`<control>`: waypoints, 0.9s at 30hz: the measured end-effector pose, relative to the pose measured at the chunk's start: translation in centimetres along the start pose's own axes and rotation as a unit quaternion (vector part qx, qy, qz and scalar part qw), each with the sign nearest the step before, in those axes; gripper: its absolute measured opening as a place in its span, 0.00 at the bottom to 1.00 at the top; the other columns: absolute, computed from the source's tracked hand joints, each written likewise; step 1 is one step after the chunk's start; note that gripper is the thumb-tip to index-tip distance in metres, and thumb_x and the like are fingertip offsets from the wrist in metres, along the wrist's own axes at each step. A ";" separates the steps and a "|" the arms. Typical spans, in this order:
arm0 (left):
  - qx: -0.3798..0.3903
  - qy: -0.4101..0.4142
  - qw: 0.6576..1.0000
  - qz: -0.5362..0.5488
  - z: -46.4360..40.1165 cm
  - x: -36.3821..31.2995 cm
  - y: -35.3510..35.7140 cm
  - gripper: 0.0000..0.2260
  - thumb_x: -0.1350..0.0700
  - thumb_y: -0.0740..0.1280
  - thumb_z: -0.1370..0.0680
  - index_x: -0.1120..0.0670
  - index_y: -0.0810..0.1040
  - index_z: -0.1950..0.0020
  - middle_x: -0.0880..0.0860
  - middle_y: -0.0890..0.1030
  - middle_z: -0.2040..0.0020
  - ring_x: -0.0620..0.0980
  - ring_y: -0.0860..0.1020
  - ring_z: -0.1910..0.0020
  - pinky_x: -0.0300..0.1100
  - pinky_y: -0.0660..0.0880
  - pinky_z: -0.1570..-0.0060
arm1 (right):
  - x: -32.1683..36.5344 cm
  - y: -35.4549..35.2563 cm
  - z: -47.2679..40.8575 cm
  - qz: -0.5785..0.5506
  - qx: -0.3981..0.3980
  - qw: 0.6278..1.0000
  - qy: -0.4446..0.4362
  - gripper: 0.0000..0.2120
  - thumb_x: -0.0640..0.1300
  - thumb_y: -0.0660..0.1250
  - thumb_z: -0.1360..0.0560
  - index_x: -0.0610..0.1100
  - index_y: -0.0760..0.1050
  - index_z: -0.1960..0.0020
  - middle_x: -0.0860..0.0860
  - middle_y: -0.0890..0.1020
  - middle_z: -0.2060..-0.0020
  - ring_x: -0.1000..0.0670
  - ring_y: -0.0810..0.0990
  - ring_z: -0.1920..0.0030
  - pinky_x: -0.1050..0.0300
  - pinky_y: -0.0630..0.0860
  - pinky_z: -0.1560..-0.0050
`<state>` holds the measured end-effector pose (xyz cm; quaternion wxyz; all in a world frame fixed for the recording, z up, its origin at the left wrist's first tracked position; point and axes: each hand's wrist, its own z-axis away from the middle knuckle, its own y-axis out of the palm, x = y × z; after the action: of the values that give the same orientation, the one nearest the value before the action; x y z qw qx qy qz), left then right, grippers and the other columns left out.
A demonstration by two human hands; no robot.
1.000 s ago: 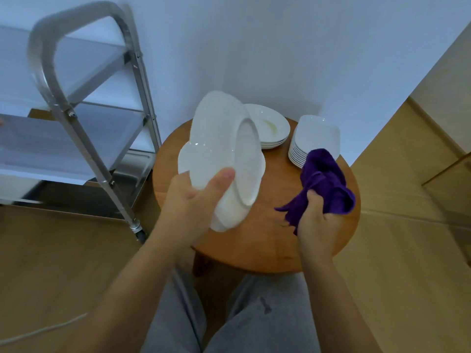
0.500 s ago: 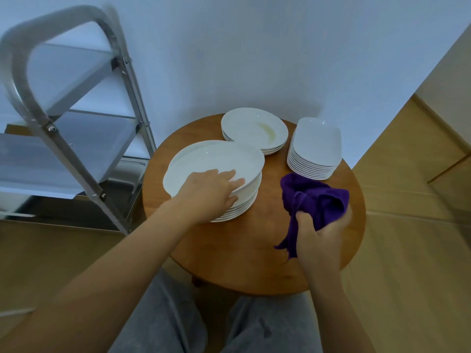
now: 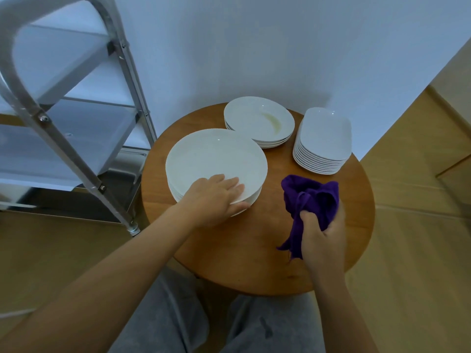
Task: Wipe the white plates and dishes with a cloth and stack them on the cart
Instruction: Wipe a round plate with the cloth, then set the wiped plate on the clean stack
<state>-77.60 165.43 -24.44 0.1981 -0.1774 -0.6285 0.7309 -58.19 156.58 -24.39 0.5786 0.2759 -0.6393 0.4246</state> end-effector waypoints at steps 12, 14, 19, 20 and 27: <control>-0.190 -0.165 0.932 0.261 -7.6 3.5 -3.8 0.15 0.48 0.62 0.21 0.51 0.76 0.37 0.50 0.82 0.47 0.46 0.77 0.52 0.39 0.71 0.50 | 0.8 3.2 -6.1 -0.020 0.029 0.999 0.006 0.16 0.42 0.65 0.26 0.56 0.68 0.41 0.60 0.78 0.60 0.59 0.78 0.62 0.66 0.73 0.69; -0.229 -0.186 0.917 0.268 -10.3 4.2 -3.8 0.13 0.51 0.62 0.21 0.54 0.77 0.39 0.52 0.82 0.48 0.49 0.78 0.52 0.39 0.71 0.53 | 1.0 4.2 -7.9 -0.018 0.027 0.999 -0.003 0.15 0.41 0.65 0.26 0.54 0.70 0.42 0.60 0.79 0.63 0.63 0.77 0.65 0.69 0.73 0.71; -0.159 -0.288 0.920 0.213 -16.9 7.5 -3.7 0.14 0.48 0.63 0.23 0.58 0.77 0.49 0.54 0.80 0.54 0.53 0.75 0.58 0.40 0.67 0.64 | 0.8 6.5 -11.3 -0.020 0.042 0.999 0.003 0.18 0.43 0.64 0.25 0.48 0.70 0.35 0.56 0.80 0.60 0.56 0.78 0.64 0.67 0.72 0.69; -0.123 -0.310 0.916 0.223 -17.9 8.0 -3.6 0.14 0.47 0.64 0.24 0.59 0.75 0.54 0.54 0.78 0.57 0.51 0.74 0.63 0.39 0.65 0.69 | 0.8 6.9 -11.7 -0.021 0.045 0.999 0.006 0.19 0.43 0.64 0.25 0.48 0.70 0.34 0.54 0.80 0.57 0.56 0.78 0.61 0.67 0.72 0.67; 0.012 -0.335 0.899 0.283 -21.2 9.4 -3.3 0.08 0.57 0.65 0.26 0.57 0.69 0.63 0.53 0.72 0.65 0.50 0.71 0.69 0.39 0.67 0.72 | -0.6 7.4 -13.1 -0.023 0.052 0.998 0.036 0.18 0.43 0.65 0.26 0.53 0.70 0.38 0.62 0.80 0.57 0.59 0.78 0.57 0.68 0.74 0.64</control>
<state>-74.68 188.67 -24.43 -0.2374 -0.0899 -0.5718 0.7801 -57.75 171.38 -27.07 0.5955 0.3050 -0.5889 0.4533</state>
